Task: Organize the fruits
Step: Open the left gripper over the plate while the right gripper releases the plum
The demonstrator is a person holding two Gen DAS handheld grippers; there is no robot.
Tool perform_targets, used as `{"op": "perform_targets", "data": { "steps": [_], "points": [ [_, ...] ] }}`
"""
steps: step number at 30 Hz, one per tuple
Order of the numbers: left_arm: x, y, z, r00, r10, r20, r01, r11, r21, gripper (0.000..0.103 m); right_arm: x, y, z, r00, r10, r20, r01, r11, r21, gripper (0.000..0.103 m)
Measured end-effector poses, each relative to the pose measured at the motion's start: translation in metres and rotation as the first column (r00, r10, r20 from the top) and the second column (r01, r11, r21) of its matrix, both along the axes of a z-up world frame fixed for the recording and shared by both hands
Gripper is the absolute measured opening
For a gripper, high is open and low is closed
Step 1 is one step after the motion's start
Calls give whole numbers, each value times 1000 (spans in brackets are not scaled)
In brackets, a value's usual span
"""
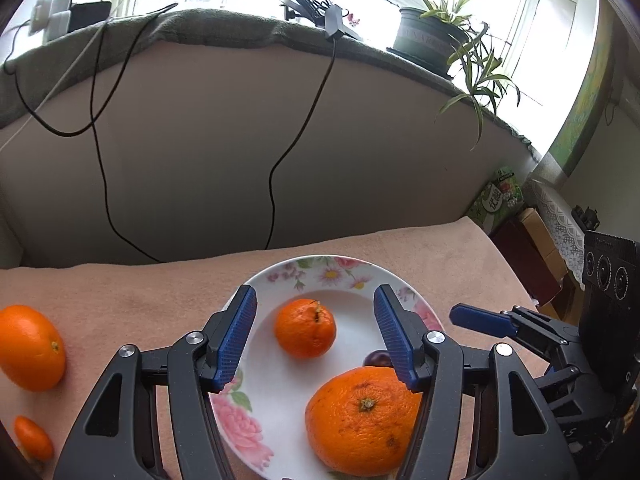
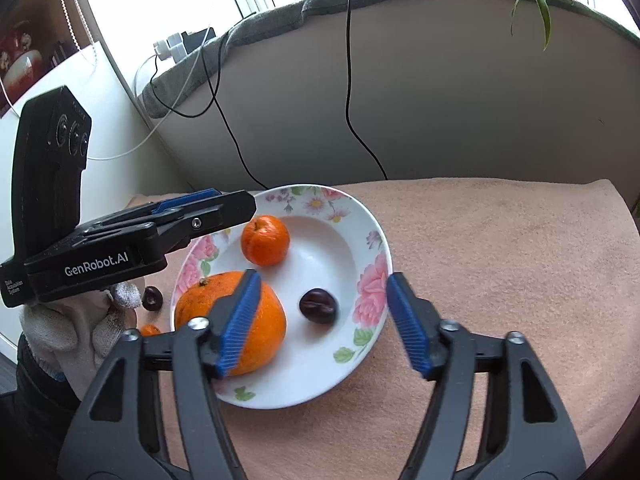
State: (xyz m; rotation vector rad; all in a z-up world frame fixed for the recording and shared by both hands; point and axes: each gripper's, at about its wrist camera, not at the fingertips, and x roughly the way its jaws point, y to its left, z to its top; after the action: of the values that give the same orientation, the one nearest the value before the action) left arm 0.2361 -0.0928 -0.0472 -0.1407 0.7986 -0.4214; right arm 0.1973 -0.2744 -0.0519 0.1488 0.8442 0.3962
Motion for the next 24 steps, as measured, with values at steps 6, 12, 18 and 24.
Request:
{"op": "perform_targets", "data": {
  "steps": [6,12,18,24],
  "points": [
    [-5,13,8,999,33,15,-33,999,-13,61,-2,-7,6,1000,-17,3,17,998,52,78],
    [-15,21,16,998,45,33,-44,999,-16,61,-10,-7,13,999,-30,18,29,998,55,78],
    [-28,27,21,997,54,46,-53,998,-13,61,-20,-7,19,999,-34,28,32,998,54,79],
    [-44,35,27,996,64,56,-63,998,-19,63,-33,-2,27,998,-39,43,37,998,57,86]
  ]
}}
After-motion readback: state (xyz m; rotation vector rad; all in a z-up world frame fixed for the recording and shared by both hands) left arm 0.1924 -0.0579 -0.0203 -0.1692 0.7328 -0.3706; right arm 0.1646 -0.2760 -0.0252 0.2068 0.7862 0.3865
